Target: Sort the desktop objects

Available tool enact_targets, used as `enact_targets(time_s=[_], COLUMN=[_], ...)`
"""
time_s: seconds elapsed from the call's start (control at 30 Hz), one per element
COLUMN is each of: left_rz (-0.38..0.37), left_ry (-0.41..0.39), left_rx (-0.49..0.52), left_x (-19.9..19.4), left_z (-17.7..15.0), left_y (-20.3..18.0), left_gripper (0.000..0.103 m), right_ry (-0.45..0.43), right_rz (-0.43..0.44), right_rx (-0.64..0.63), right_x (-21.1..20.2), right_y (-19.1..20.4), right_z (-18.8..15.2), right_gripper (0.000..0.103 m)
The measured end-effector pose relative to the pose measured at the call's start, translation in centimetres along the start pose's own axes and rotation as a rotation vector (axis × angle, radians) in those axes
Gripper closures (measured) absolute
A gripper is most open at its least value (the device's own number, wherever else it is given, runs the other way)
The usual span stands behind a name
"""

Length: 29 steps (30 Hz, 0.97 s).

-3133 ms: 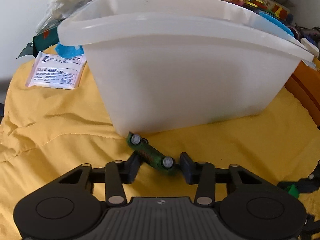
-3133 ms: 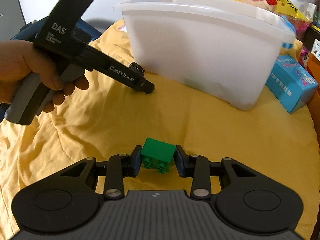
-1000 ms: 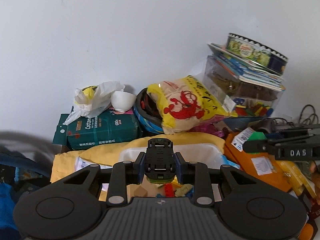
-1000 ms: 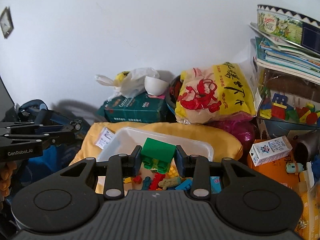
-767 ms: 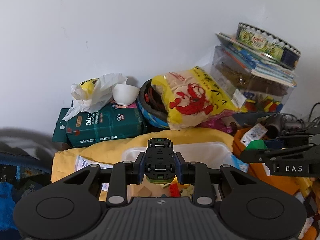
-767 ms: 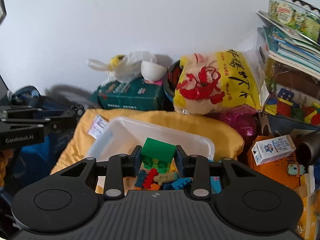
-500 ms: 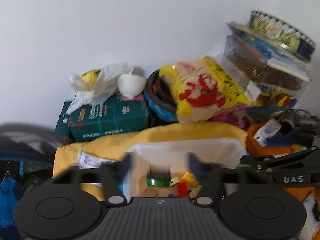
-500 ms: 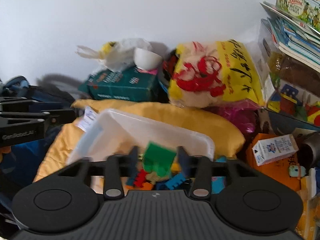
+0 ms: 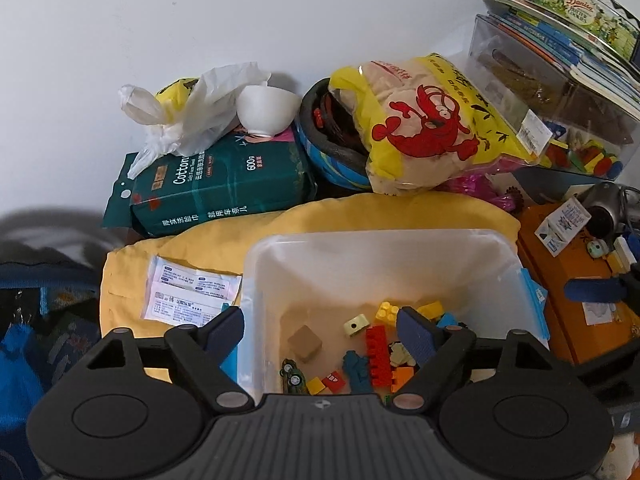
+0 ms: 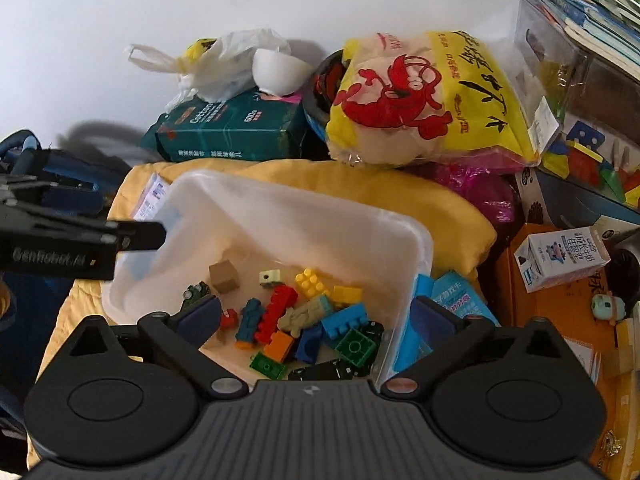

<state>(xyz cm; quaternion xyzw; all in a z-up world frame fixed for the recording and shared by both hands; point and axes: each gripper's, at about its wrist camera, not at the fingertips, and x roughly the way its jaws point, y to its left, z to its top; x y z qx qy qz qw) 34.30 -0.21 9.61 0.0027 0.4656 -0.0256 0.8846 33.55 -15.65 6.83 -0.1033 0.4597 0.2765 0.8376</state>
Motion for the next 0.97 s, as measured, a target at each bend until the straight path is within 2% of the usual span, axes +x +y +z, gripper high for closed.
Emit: enact_targets(time_s=[0.43,0.97], left_rz=[0.035,0.025], left_ry=[0.061,0.032], left_rx=[-0.005,0.007], left_x=[1.0,0.6], left_z=[0.1,-0.1], left_y=[-0.6,-1.2], left_gripper=[0.017,0.017], right_ry=[-0.005,0.008], right_rz=[-0.022,-0.045], right_rx=[-0.058,-0.049], right_x=[-0.6,-0.6], right_y=[0.9,0.7], right_z=[-0.2,-1.9], right_gripper=[0.000,0.000])
